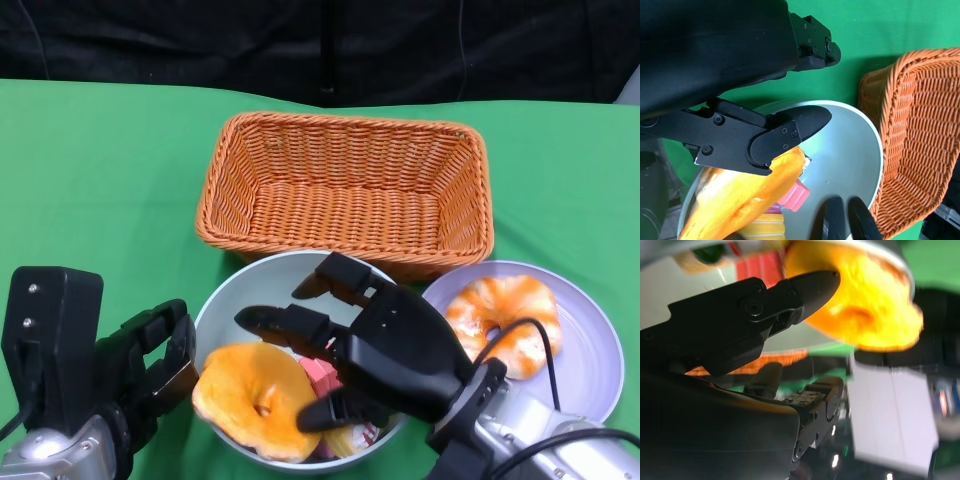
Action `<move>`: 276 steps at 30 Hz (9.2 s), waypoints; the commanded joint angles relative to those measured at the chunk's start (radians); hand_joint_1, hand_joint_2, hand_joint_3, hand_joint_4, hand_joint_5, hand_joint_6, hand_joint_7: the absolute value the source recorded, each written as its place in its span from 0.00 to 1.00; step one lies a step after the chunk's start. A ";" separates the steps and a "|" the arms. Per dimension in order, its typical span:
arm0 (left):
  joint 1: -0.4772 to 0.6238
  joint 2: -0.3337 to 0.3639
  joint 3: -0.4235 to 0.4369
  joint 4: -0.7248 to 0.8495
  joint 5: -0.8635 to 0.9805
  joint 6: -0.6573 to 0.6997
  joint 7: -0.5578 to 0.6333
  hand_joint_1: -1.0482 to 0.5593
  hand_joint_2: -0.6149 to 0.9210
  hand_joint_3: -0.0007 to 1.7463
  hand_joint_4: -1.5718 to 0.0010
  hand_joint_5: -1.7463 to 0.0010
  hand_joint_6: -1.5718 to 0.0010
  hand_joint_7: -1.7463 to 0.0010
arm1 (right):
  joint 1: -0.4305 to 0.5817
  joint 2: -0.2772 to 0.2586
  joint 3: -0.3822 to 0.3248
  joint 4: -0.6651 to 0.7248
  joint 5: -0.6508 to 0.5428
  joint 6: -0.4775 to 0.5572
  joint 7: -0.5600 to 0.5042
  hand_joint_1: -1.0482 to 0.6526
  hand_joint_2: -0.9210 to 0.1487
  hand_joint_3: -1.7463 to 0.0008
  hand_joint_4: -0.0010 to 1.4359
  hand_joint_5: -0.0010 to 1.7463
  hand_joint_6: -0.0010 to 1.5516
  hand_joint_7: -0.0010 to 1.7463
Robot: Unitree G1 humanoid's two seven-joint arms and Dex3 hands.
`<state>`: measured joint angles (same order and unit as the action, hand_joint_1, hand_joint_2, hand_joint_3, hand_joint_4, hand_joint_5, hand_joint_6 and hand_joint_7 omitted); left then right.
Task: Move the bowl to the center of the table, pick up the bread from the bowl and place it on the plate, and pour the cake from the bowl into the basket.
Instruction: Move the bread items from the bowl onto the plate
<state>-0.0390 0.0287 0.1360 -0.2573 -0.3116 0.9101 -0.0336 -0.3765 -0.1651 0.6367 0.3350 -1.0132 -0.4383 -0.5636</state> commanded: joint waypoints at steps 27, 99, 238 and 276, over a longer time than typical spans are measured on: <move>0.005 0.035 0.017 0.007 0.005 -0.019 -0.009 0.33 1.00 0.44 1.00 0.71 0.91 0.99 | 0.124 0.031 -0.032 -0.208 0.138 0.040 0.084 0.32 0.00 0.93 0.13 0.66 0.14 0.49; 0.023 0.069 -0.026 -0.002 0.035 -0.050 -0.027 0.34 1.00 0.47 0.99 0.76 0.92 1.00 | 0.142 0.059 -0.091 -0.356 0.262 0.235 0.613 0.24 0.00 0.91 0.00 0.62 0.01 0.42; 0.033 0.000 -0.004 -0.020 0.059 -0.051 -0.011 0.35 1.00 0.47 0.99 0.66 0.88 1.00 | -0.075 0.044 -0.092 -0.274 0.349 0.264 0.851 0.22 0.00 0.95 0.05 0.52 0.17 0.21; 0.058 0.040 -0.076 0.030 0.119 -0.232 -0.052 0.33 1.00 0.33 0.64 0.63 0.59 0.95 | -0.130 0.034 0.069 0.005 0.027 0.045 0.336 0.34 0.00 0.94 0.17 0.55 0.26 0.24</move>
<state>0.0182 0.0644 0.0602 -0.2303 -0.1926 0.6861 -0.0816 -0.4876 -0.1260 0.7054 0.3213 -0.9778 -0.3815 -0.2000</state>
